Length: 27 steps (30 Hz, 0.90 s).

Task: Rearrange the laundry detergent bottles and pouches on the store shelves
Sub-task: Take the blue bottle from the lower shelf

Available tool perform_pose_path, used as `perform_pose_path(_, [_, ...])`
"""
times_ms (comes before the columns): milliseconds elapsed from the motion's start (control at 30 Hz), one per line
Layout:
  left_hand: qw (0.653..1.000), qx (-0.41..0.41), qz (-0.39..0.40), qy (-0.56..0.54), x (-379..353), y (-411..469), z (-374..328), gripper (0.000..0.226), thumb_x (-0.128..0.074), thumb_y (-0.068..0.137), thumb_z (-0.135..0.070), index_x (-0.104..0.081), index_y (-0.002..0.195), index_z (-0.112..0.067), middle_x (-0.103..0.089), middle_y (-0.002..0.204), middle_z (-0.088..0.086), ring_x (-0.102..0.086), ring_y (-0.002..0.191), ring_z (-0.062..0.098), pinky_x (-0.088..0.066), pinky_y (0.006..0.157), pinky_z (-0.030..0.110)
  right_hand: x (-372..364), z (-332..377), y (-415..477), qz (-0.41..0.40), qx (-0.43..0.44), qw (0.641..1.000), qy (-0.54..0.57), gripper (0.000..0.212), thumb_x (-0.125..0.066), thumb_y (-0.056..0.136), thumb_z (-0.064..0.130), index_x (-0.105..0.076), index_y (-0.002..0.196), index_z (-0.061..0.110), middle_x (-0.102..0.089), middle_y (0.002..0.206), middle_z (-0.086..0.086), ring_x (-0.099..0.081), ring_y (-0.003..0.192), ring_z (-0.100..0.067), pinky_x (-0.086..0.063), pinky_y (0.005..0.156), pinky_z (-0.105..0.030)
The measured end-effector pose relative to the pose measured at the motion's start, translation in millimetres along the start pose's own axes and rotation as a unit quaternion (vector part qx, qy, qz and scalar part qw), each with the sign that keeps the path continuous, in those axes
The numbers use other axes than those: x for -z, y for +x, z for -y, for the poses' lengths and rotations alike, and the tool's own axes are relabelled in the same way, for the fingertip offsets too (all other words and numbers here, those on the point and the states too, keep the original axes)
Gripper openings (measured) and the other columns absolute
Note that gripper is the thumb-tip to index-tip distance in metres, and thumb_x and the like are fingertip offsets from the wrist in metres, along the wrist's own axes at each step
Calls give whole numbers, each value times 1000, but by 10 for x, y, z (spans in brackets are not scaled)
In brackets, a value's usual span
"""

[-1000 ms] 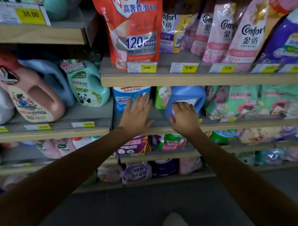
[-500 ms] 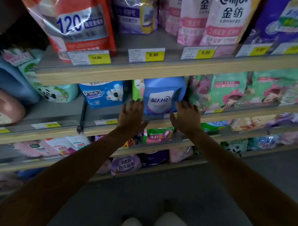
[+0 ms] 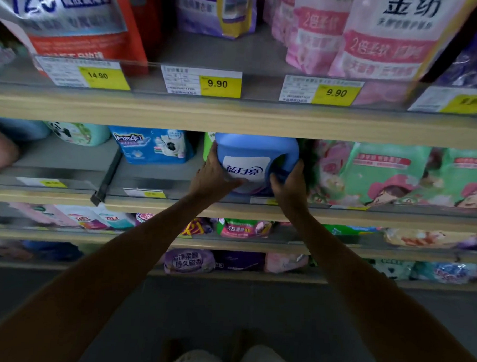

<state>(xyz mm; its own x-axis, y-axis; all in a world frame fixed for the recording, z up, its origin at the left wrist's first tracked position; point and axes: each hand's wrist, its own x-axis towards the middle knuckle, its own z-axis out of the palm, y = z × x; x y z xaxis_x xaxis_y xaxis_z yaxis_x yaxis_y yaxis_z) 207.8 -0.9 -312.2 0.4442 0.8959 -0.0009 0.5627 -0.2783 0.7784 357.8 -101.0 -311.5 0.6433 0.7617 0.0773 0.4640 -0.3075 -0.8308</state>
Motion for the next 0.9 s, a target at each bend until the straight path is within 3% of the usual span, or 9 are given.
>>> perform_pose_path(133, [975, -11, 40, -217, -42, 56, 122, 107, -77, 68, 9, -5, 146, -3, -52, 117, -6, -62, 97, -3, -57, 76, 20, -105, -3, 180, -35, -40, 992, 115, 52, -53, 93, 9, -29, 138, 2, -54, 128, -19, -55, 115, -31, -36, 76, -15])
perform_pose_path(233, [972, -18, 46, -231, -22, 58, 146, 103, -78, 69, 7, -9, 144, -5, -52, 114, -11, -62, 96, -11, -55, 72, 14, -144, -44, 230, -55, -33, 994, 92, 44, -45, 98, 17, -32, 138, 2, -57, 125, -20, -57, 111, -34, -30, 69, -12])
perform_pose_path(333, [976, -16, 48, -210, 17, 25, 169, 99, -83, 66, -3, -18, 140, -9, -54, 114, -8, -61, 100, -8, -58, 76, 20, -157, -63, 163, -81, -2, 995, 61, 45, -47, 98, 18, -35, 136, -2, -58, 124, -25, -57, 111, -37, -36, 75, -20])
perform_pose_path(400, [978, -13, 42, -206, 50, -19, 186, 98, -85, 65, -6, -20, 138, -9, -55, 121, 5, -61, 111, 9, -58, 85, 33, -155, -7, 123, -80, 31, 995, 59, 39, -47, 97, 19, -41, 129, -2, -60, 117, -26, -60, 107, -38, -43, 78, -31])
perform_pose_path(433, [976, -9, 38, -215, 74, -48, 197, 96, -84, 66, -6, -21, 138, -8, -54, 125, 10, -60, 114, 16, -57, 88, 35, -153, 48, 112, -76, 48, 994, 64, 35, -48, 96, 18, -43, 126, -1, -60, 115, -25, -60, 107, -37, -43, 77, -31])
perform_pose_path(600, [968, -7, 20, -249, 205, -256, 338, 68, -76, 76, -5, -36, 131, -3, -61, 118, 3, -63, 109, 5, -56, 90, 27, -180, 441, 38, -63, 171, 981, 68, 38, -55, 92, 13, -52, 126, -2, -59, 126, -21, -53, 119, -28, -35, 92, -20])
perform_pose_path(767, [960, 8, -38, -277, 415, -418, 472, 75, -78, 75, -16, -32, 134, -10, -54, 128, 0, -55, 117, 4, -47, 90, 9, -300, 746, -146, -28, 207, 976, 59, 33, -61, 88, 13, -60, 118, -1, -62, 117, -20, -56, 111, -36, -45, 94, -45])
perform_pose_path(900, [959, 15, -25, -282, 550, -547, 649, 64, -74, 79, -12, -39, 132, -13, -53, 127, -4, -51, 117, 0, -43, 88, 3, -424, 927, -347, -17, 228, 973, 16, 34, -66, 82, 8, -62, 114, -2, -62, 111, -22, -54, 108, -40, -45, 91, -48])
